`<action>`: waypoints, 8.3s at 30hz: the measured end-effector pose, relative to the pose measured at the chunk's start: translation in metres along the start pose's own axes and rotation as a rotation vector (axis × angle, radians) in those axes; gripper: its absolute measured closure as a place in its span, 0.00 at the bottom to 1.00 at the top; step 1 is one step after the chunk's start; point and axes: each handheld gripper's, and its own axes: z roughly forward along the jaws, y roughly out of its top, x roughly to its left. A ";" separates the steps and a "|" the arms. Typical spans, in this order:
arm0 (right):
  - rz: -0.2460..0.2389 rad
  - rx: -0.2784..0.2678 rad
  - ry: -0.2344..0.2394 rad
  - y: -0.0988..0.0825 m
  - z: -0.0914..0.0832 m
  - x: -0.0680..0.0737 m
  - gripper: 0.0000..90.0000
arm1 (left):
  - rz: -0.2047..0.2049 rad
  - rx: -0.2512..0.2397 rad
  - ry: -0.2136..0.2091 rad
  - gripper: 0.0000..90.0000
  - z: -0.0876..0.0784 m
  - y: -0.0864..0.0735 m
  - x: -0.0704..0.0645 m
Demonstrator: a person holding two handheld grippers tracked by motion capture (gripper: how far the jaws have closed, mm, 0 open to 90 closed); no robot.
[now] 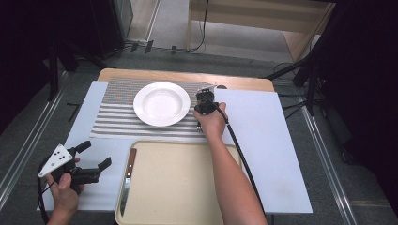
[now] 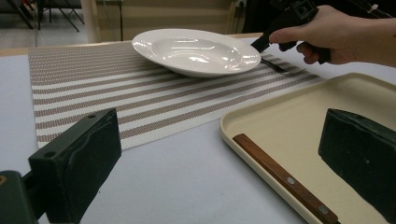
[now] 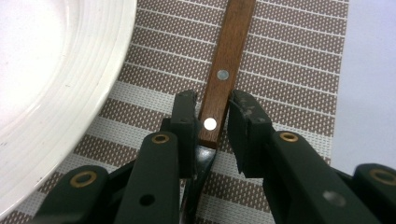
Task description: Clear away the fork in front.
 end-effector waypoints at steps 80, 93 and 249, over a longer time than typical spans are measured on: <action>-0.102 -0.434 0.332 -0.109 -0.129 -0.048 0.86 | 0.099 -0.005 -0.208 0.00 0.070 0.065 -0.091; -0.126 -0.486 0.374 -0.137 -0.149 -0.047 0.86 | 0.091 -0.001 -0.261 0.00 0.092 0.072 -0.113; -0.068 -0.729 0.219 -0.257 -0.180 -0.176 0.00 | -0.368 0.111 -0.487 0.89 0.088 0.075 -0.103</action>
